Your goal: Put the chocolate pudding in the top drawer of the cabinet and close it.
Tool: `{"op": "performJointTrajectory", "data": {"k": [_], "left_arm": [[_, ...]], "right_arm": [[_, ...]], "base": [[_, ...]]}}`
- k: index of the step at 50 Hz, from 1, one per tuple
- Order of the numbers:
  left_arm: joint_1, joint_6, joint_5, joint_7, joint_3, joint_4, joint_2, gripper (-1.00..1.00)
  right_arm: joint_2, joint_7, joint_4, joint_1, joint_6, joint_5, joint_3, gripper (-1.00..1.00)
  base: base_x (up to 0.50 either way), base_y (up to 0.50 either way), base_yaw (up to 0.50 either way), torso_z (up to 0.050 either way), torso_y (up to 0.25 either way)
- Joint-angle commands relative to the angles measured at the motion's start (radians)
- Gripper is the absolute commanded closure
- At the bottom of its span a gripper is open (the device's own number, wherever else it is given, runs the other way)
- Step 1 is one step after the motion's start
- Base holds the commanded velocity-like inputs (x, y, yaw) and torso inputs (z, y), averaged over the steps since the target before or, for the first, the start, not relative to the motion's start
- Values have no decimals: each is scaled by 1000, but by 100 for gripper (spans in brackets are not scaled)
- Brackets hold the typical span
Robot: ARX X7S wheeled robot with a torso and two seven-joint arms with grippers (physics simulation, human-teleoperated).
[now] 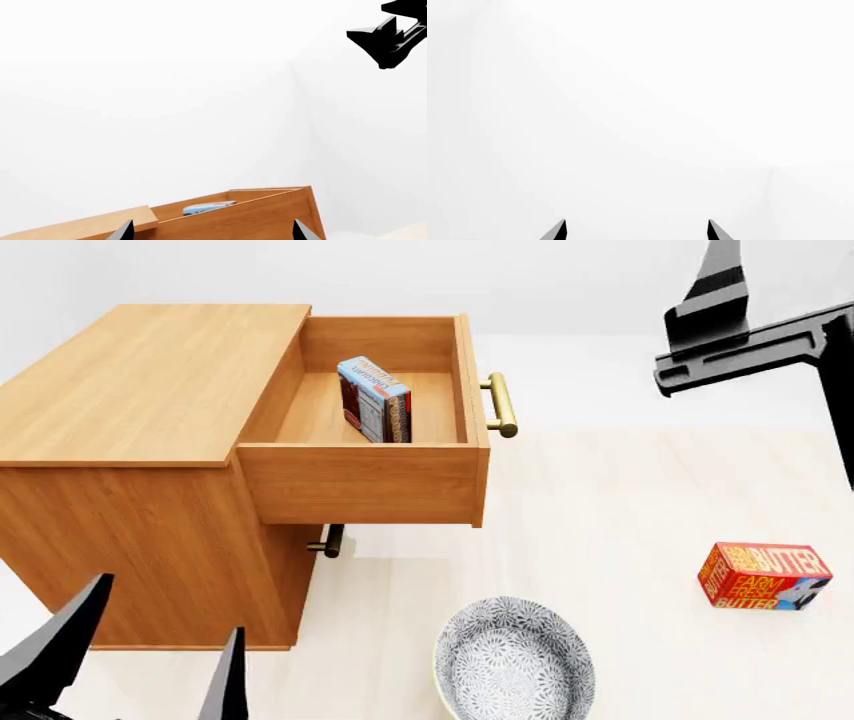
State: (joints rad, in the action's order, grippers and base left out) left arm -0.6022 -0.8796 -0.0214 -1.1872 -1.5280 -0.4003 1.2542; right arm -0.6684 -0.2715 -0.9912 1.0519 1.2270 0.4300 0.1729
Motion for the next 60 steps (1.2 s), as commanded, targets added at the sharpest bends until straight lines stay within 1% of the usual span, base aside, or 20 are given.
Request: {"op": "performJointTrajectory", "data": {"k": [1, 3, 7, 13, 17, 24, 29, 37, 42, 45, 51, 60], "left_arm": [[-4, 3, -16, 17, 1, 4, -10, -100], [-4, 3, -18, 19, 1, 4, -11, -100], [-6, 7, -22, 26, 2, -1, -11, -100], [-8, 15, -24, 33, 3, -8, -12, -100], [-12, 19, -32, 44, 4, -7, -16, -100], [-13, 18, -37, 48, 6, -5, -19, -100], [-11, 17, -38, 47, 8, -1, -22, -100], [-7, 14, -40, 41, 11, -4, -21, -100], [-8, 11, -48, 42, 14, 0, -25, -100], [-6, 10, -47, 40, 15, -1, -26, -100], [-4, 4, -46, 42, 16, 1, -28, -100], [-2, 7, -51, 44, 18, -4, -30, -100]], "right_arm": [[-174, -316, -55, -76, -108, 341, -21, -100], [-229, -396, -55, -91, -168, 409, -4, -100], [-336, -518, -55, -113, -292, 490, 55, -100], [-490, -664, -55, -86, -479, 546, 200, -100], [-596, -746, -55, -47, -623, 542, 347, -100], [-719, -844, -56, 95, -811, 491, 655, -100], [-768, -896, -56, 182, -914, 435, 852, -100], [-827, -954, -56, 350, -1034, 339, 1163, -100], [-864, -968, -56, 446, -1084, 296, 1305, -100], [-881, -974, -56, 478, -1109, 273, 1362, -100], [-901, -1022, -56, 442, -1180, 185, 1439, -100], [-892, -1035, -56, 430, -1225, 171, 1463, -100]], "base": [[0, 0, 0, 0, 0], [0, 0, 0, 0, 0], [0, 0, 0, 0, 0], [0, 0, 0, 0, 0], [0, 0, 0, 0, 0], [0, 0, 0, 0, 0], [0, 0, 0, 0, 0], [0, 0, 0, 0, 0], [0, 0, 0, 0, 0], [0, 0, 0, 0, 0], [0, 0, 0, 0, 0], [0, 0, 0, 0, 0]]}}
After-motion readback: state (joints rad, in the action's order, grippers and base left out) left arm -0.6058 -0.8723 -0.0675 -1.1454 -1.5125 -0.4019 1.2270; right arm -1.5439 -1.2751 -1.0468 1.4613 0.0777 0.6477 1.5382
